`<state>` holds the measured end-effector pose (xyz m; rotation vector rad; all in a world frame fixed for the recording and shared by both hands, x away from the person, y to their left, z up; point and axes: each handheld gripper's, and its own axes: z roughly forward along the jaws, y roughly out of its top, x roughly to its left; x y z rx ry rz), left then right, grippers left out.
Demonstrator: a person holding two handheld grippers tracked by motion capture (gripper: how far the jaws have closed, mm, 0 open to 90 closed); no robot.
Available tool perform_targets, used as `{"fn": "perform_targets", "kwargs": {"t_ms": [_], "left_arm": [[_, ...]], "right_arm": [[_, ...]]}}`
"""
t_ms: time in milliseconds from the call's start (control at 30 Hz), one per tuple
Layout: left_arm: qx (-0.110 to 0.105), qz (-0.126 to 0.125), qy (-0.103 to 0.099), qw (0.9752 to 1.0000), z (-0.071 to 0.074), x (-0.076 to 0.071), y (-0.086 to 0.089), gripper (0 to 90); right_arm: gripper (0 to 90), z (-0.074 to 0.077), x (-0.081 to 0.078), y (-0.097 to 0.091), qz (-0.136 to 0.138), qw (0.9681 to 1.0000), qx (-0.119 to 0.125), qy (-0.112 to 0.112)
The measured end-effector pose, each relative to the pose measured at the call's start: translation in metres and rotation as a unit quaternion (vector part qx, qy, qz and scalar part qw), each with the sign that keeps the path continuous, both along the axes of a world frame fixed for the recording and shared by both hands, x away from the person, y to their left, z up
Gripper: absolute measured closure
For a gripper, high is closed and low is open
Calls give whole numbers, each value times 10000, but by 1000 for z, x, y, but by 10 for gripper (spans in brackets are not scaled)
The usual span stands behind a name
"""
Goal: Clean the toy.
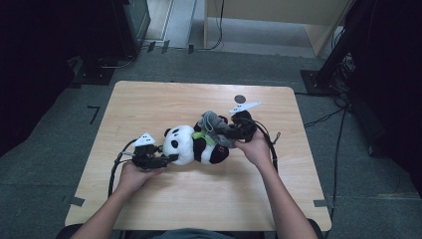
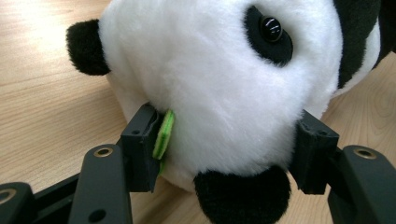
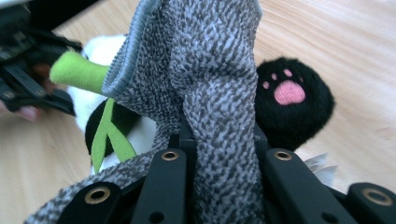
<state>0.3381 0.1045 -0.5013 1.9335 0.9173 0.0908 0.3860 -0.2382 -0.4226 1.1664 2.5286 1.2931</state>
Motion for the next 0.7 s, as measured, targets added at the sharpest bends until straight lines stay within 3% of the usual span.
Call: {"fn": "perform_targets", "kwargs": {"t_ms": [67,133,333,533,700], "left_arm": [[7,1,17,10000,0,0,0,373],[22,13,42,10000,1,0,-1,367],[54,-15,35,10000,1,1,-1,362],[67,-25,36,10000,2,1,-1,362],[108,-36,-10,9999,2,1,-2,363]], "right_arm": [[770,-6,3,-7,-55,9993,276,235],[766,-10,3,-12,-96,9987,430,264],[770,-14,-2,-12,-137,9994,302,13],[770,-15,-2,-14,-126,9995,292,-1],[771,-19,-4,-18,-134,9990,420,-48]]}}
